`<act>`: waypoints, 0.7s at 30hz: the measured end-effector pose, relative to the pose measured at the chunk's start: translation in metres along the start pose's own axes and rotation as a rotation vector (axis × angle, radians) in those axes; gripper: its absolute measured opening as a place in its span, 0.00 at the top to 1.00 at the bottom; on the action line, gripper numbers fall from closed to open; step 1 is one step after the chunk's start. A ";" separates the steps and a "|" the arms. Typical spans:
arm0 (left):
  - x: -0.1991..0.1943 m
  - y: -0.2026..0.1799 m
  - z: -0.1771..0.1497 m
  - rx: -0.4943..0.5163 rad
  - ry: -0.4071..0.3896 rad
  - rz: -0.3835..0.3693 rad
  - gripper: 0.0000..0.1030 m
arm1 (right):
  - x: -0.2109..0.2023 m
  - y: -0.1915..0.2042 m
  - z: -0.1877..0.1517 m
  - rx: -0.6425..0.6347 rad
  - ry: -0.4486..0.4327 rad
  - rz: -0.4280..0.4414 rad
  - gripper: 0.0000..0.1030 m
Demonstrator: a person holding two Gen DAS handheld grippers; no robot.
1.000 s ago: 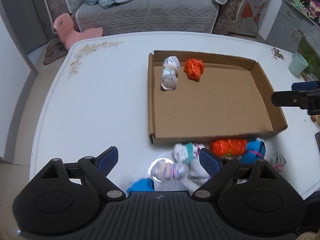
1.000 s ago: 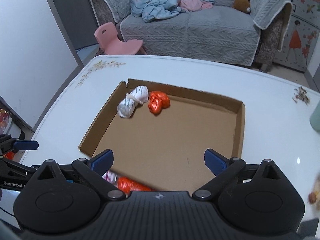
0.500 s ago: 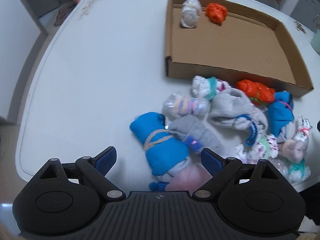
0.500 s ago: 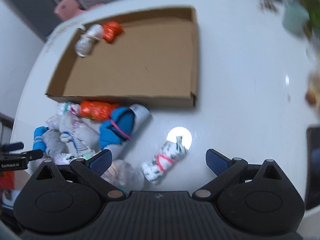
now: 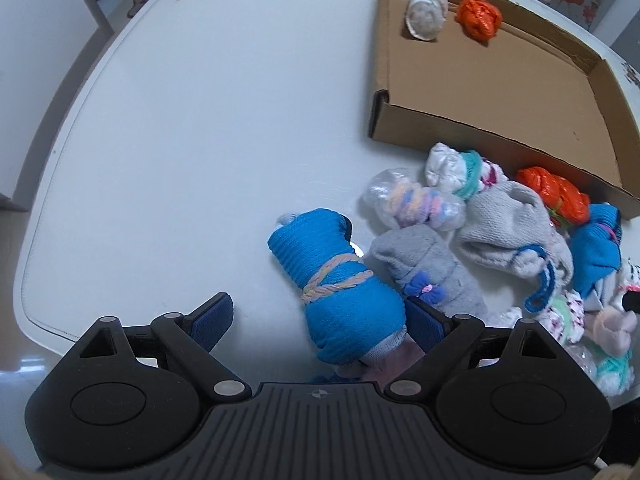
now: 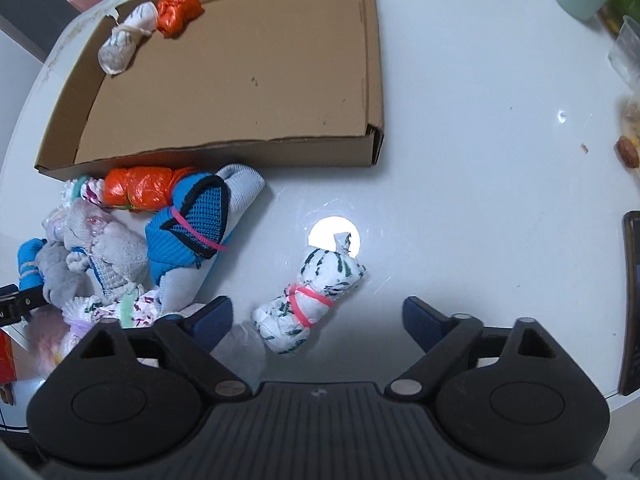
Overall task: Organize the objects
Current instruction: 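Grasp blue sock roll with left gripper while right gripper grasps white tiger-print sock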
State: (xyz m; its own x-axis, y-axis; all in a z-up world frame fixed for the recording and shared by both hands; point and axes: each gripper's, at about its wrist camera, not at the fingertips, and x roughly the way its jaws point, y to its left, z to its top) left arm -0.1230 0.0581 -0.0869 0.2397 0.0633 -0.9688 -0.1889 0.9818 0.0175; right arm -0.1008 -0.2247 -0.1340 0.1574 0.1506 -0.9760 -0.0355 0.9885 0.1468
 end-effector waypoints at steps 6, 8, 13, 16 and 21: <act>0.005 0.004 0.002 -0.025 -0.003 -0.004 0.18 | 0.002 0.001 -0.005 0.009 0.002 -0.002 0.51; 0.007 0.005 0.001 -0.027 0.000 -0.006 0.27 | 0.003 0.000 -0.007 0.010 0.007 0.000 0.53; 0.007 0.004 0.002 -0.017 -0.007 0.006 0.42 | 0.001 0.002 -0.015 -0.001 0.007 0.004 0.61; 0.005 0.005 0.000 -0.013 -0.012 0.007 0.43 | -0.002 0.002 -0.020 0.000 0.005 0.003 0.64; -0.003 0.009 -0.002 -0.014 -0.033 0.032 0.43 | -0.011 -0.003 -0.028 0.016 -0.016 0.017 0.70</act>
State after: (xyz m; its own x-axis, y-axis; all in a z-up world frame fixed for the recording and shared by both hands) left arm -0.1271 0.0669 -0.0837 0.2644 0.1007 -0.9591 -0.2106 0.9766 0.0444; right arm -0.1296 -0.2300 -0.1285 0.1723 0.1675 -0.9707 -0.0222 0.9858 0.1662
